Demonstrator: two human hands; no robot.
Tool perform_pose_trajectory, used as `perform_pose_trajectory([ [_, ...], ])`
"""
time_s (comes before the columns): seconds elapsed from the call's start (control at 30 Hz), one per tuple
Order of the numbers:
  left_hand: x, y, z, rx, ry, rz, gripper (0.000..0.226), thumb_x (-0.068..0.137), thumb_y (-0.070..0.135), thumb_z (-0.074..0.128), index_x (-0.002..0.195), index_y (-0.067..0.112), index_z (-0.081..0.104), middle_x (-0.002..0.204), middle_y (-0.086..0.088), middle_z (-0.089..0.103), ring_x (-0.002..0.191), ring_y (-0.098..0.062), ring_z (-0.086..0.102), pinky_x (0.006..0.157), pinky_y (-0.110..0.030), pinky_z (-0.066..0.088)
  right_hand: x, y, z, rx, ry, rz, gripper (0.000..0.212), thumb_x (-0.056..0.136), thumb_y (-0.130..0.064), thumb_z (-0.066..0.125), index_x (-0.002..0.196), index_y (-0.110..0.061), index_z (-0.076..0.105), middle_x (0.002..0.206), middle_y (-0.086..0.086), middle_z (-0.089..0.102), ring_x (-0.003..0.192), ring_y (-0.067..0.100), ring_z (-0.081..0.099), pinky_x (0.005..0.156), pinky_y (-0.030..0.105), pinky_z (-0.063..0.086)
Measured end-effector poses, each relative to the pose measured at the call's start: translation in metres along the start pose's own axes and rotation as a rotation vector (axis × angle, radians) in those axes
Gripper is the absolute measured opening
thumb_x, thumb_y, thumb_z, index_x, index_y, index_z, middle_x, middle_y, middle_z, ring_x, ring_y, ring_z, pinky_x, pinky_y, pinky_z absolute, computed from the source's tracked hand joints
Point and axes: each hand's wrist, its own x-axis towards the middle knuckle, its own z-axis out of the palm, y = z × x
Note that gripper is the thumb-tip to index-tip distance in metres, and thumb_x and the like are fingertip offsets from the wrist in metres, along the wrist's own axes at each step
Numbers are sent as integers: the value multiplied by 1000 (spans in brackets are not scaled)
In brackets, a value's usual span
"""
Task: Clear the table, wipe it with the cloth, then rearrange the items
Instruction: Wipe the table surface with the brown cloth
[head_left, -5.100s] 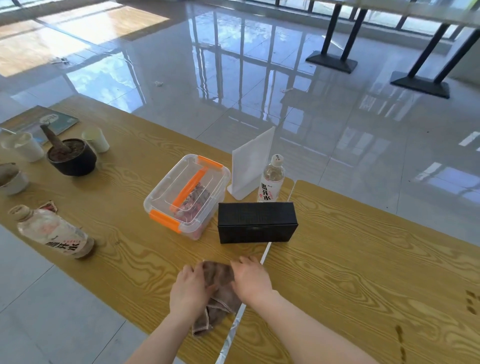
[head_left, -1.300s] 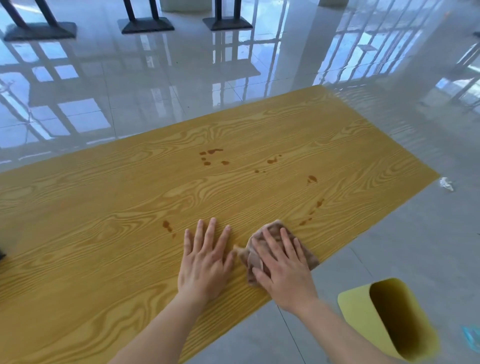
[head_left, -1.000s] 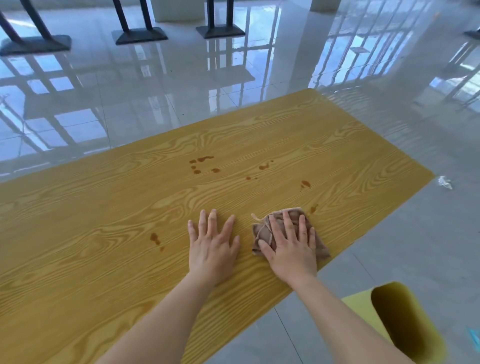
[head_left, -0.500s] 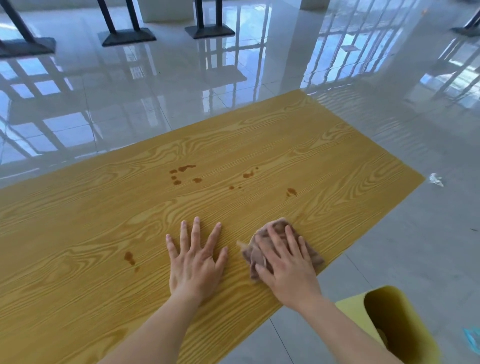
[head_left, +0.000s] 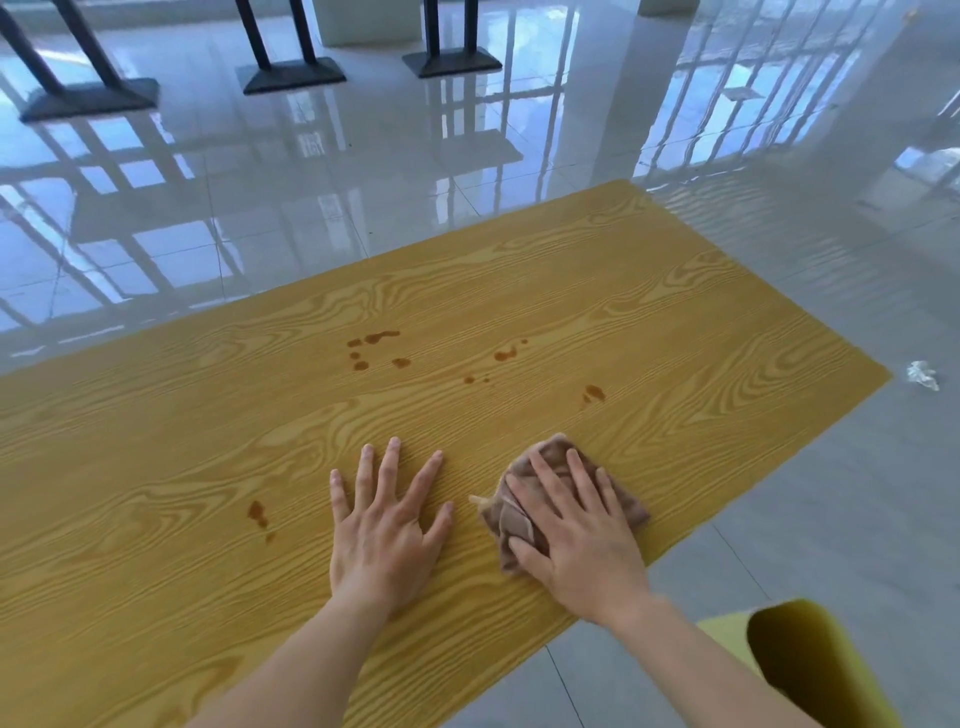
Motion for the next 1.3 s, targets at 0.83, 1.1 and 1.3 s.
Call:
perform_pose_trajectory([
  [0.83, 61, 5, 0, -56, 0, -160, 76, 91, 69, 13, 154, 27, 6, 160, -8, 2, 148, -28, -9, 112, -68, -7, 102, 81, -25, 88, -64, 532, 74, 88, -76, 11, 152, -44, -9, 162, -7, -20, 148, 32, -18, 118, 56, -6],
  [1.1, 60, 8, -1, 32, -46, -157, 80, 89, 71, -1, 154, 25, -10, 162, -11, -18, 147, -31, -21, 109, -69, -10, 40, 61, -16, -36, -60, 135, 71, 86, -79, 16, 148, -54, -8, 160, -17, -22, 149, 22, -18, 119, 49, -4],
  [1.3, 60, 8, 0, 52, -57, -152, 80, 88, 72, -2, 153, 27, -14, 162, -9, -20, 147, -30, -23, 110, -68, -11, 128, 67, -31, 60, -80, 476, 78, 84, -80, 8, 151, -45, -12, 161, -6, -24, 147, 33, -21, 118, 57, -6],
])
